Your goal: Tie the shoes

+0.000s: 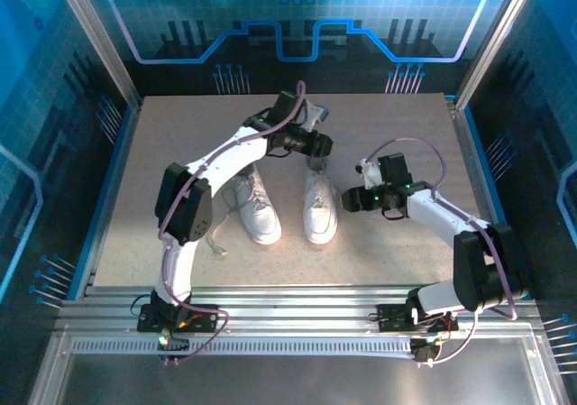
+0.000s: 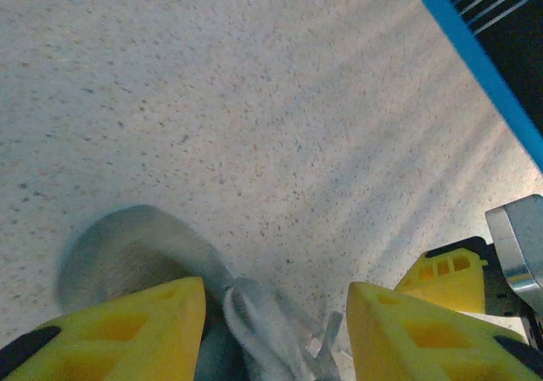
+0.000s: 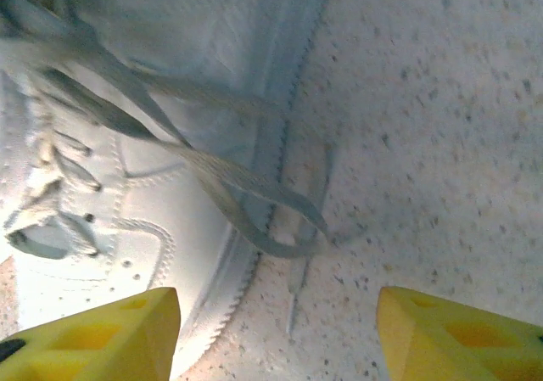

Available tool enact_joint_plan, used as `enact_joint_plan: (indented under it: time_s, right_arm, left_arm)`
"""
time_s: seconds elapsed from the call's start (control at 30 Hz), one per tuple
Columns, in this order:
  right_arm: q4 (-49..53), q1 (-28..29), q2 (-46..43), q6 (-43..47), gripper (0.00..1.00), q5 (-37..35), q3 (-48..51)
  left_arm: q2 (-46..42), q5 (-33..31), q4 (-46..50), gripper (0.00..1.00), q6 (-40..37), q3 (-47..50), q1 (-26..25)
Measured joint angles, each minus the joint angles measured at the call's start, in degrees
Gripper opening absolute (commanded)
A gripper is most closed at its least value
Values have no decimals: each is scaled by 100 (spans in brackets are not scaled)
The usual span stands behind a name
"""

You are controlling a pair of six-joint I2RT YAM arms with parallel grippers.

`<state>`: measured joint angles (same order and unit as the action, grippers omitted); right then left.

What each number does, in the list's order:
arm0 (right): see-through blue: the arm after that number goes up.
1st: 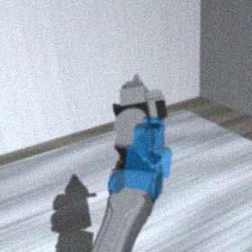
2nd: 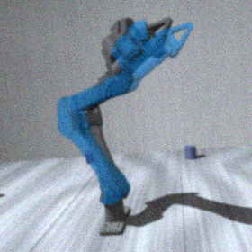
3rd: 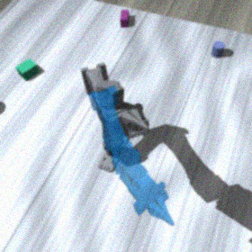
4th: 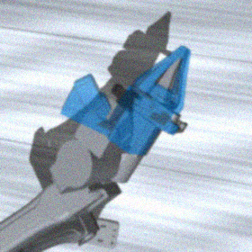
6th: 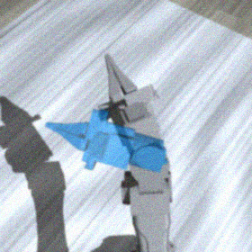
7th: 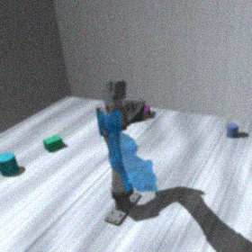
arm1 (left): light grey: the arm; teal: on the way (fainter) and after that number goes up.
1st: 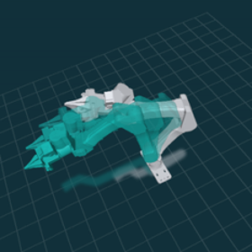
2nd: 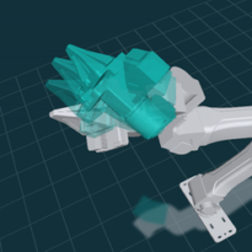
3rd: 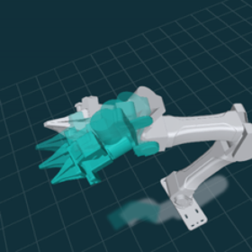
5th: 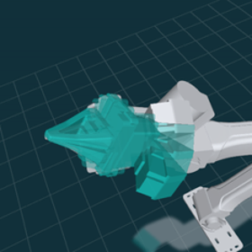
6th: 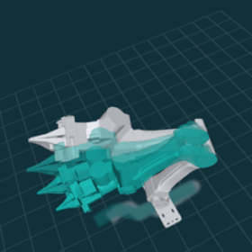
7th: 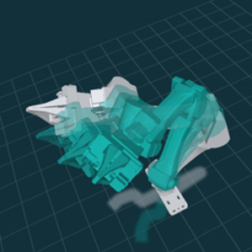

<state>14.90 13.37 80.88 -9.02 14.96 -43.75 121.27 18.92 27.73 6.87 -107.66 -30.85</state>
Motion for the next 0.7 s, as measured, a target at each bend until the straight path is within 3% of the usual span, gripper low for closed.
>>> enact_joint_plan:
  time_s: [0.43, 0.53, 0.7]
  right_arm:
    - [-350, 2, 313, -463, 64, -101, 105]
    - [-348, 7, 531, -516, 64, -94, 103]
    - [-380, 9, 804, -566, 58, -85, 90]
  left_arm:
    - [909, -627, 905, 48, -280, -715, -219]
    - [931, -713, 953, 38, -297, -737, -245]
    - [927, -708, 962, 14, -343, -739, -262]
